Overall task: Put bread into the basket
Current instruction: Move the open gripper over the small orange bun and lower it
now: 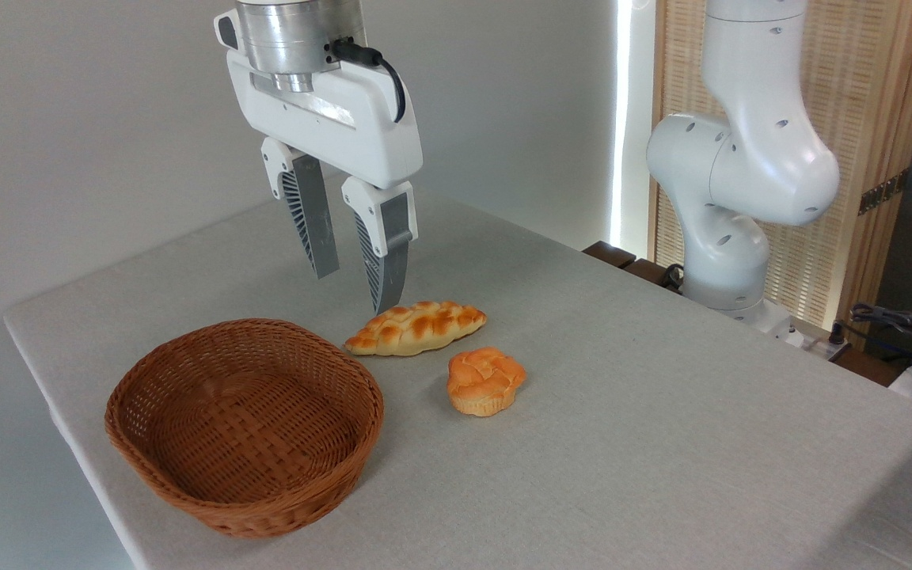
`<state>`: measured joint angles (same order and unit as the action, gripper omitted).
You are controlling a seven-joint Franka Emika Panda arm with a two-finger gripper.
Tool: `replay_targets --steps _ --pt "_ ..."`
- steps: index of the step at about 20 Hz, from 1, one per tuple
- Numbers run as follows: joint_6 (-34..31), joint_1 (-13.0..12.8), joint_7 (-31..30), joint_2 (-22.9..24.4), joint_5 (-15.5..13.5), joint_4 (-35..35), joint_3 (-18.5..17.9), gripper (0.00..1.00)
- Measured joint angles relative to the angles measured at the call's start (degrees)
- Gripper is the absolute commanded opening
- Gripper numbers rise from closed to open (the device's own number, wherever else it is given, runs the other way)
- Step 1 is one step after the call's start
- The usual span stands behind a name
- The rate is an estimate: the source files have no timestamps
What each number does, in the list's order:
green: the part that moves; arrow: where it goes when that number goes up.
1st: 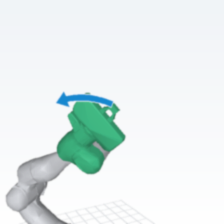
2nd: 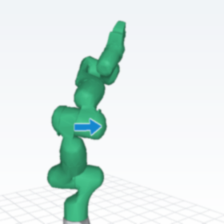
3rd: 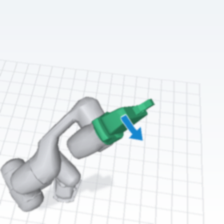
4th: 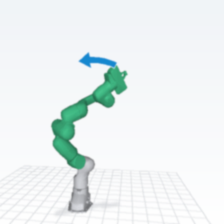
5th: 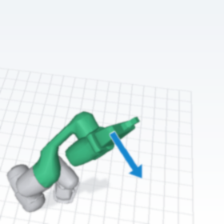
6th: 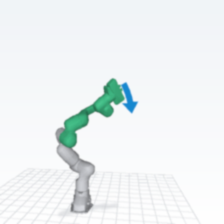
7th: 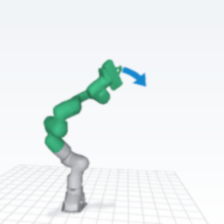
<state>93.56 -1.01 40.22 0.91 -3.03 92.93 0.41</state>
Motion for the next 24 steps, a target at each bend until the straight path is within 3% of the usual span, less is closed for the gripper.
replay_targets --steps 17,24 --pt "0.04 0.02 0.05 0.0 0.0 0.18 -0.44 1.0" --pt "0.47 -0.25 0.05 2.5 0.0 4.94 -0.38 1.0"
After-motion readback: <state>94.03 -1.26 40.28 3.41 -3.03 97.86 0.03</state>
